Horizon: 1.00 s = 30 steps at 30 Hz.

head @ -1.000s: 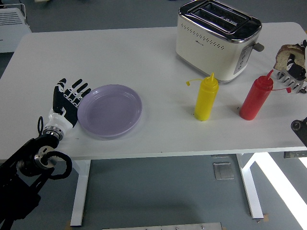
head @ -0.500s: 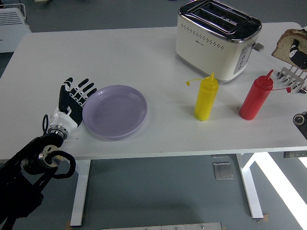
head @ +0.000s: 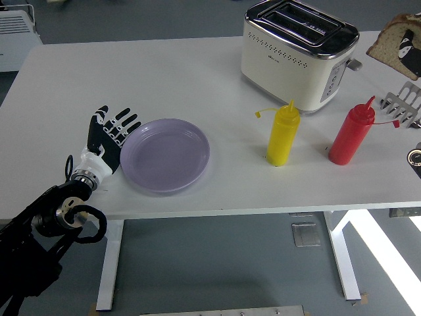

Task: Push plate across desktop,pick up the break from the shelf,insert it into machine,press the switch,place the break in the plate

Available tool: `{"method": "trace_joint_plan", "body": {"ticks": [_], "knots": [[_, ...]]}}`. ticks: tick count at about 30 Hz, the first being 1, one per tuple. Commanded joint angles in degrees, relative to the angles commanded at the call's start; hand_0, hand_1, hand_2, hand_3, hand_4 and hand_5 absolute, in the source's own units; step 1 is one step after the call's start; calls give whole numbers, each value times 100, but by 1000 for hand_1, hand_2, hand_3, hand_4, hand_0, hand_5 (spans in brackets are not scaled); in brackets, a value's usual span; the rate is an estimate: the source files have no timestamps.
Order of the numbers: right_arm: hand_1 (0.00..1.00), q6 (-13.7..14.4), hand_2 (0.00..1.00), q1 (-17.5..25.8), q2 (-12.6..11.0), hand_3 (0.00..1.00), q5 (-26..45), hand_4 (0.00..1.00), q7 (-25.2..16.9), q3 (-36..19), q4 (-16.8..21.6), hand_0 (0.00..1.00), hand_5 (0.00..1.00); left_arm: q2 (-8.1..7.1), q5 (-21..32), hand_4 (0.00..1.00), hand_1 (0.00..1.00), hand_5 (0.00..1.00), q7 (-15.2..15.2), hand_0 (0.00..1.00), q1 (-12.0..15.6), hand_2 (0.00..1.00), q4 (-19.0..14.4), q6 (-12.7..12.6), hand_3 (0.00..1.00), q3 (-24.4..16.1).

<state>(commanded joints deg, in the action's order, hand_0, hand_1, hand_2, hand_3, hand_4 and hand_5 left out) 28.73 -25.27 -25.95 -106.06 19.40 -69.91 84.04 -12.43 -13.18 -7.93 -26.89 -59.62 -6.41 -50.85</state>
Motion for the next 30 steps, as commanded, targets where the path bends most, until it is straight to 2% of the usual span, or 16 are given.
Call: {"method": "trace_joint_plan", "body": {"ticks": [8, 15, 22, 30], "knots": [[565, -52, 529, -176, -218, 422, 422, 155, 224, 49, 824, 561, 2, -12, -42, 598, 757, 963, 47, 837, 28, 712, -128, 3, 700, -21], [564, -103, 528, -579, -420, 422, 1010, 157, 394, 263, 1126, 560, 2, -79, -126, 597, 755, 962, 19, 835, 124, 710, -279, -54, 700, -348], [559, -75, 525, -1149, -520, 420, 1708, 164, 496, 646, 1015, 551, 2, -203, -223, 596, 749, 959, 18, 831, 315, 705, -410, -94, 693, -921], [557, -54, 526, -1955, -395, 422, 2137, 163, 562, 1342, 393, 550, 2, -374, -283, 595, 748, 955, 49, 830, 695, 704, -715, -116, 691, -1646]]}}
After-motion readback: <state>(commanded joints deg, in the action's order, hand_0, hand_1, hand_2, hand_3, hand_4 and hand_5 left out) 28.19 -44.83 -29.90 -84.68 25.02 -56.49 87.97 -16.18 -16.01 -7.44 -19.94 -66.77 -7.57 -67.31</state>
